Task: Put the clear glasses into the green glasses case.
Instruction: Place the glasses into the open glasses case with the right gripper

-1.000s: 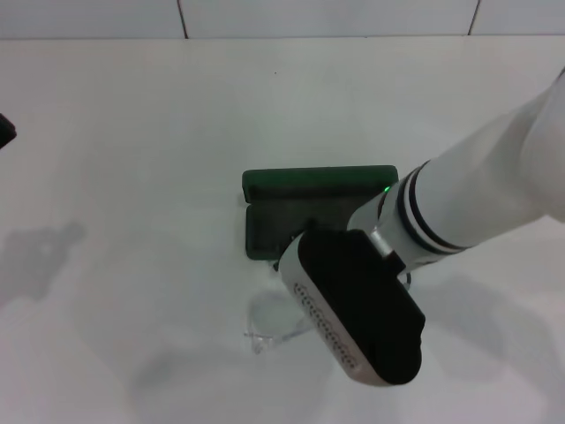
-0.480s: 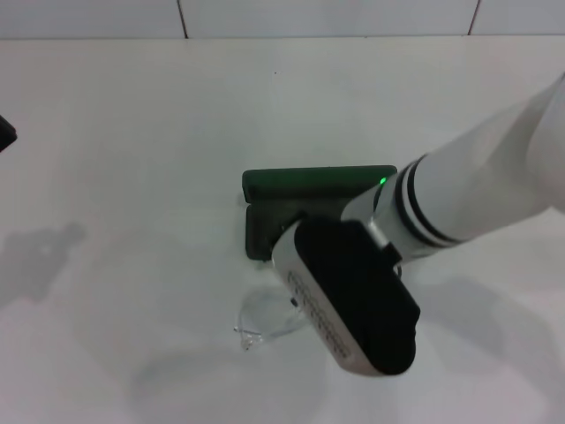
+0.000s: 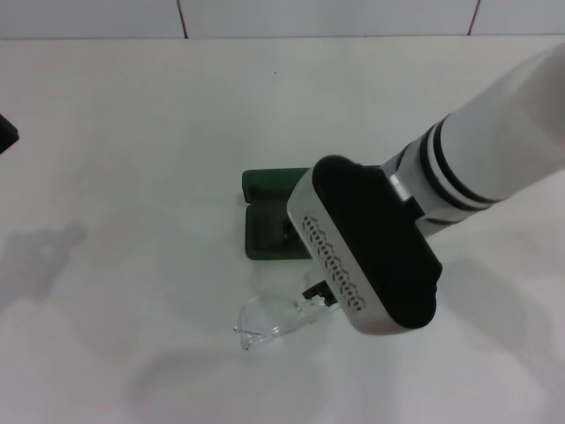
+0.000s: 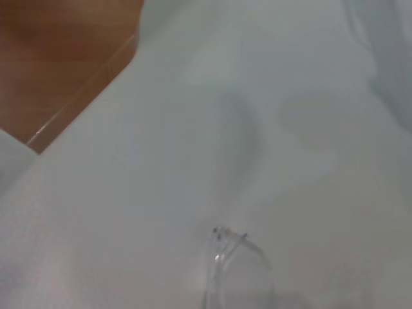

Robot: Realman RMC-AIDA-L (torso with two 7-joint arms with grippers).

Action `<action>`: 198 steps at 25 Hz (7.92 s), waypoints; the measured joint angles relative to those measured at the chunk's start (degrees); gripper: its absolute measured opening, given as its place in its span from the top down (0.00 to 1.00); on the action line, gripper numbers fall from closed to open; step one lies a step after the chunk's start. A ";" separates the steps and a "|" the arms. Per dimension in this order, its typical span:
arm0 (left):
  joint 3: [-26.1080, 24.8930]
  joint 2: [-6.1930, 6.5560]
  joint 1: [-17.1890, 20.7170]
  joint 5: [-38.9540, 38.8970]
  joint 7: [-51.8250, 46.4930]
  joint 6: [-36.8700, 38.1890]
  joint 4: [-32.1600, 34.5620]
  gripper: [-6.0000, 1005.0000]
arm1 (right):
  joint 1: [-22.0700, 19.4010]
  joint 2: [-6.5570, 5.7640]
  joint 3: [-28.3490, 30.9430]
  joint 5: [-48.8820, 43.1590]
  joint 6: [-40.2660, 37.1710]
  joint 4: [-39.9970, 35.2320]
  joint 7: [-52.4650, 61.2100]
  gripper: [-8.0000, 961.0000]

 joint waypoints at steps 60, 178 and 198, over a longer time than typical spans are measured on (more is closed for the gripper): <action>-0.21 -1.53 1.29 4.35 3.40 -0.09 -0.18 0.95 | 9.88 0.00 -12.05 2.64 7.43 15.05 6.28 0.46; -0.37 -2.66 1.44 2.50 5.07 -0.09 -2.00 0.95 | -2.38 0.00 -7.64 -14.40 17.53 6.16 27.26 0.91; -0.38 -2.63 1.40 2.52 5.59 -0.18 -2.28 0.95 | -1.40 0.00 -7.86 -14.50 18.99 8.40 29.52 0.90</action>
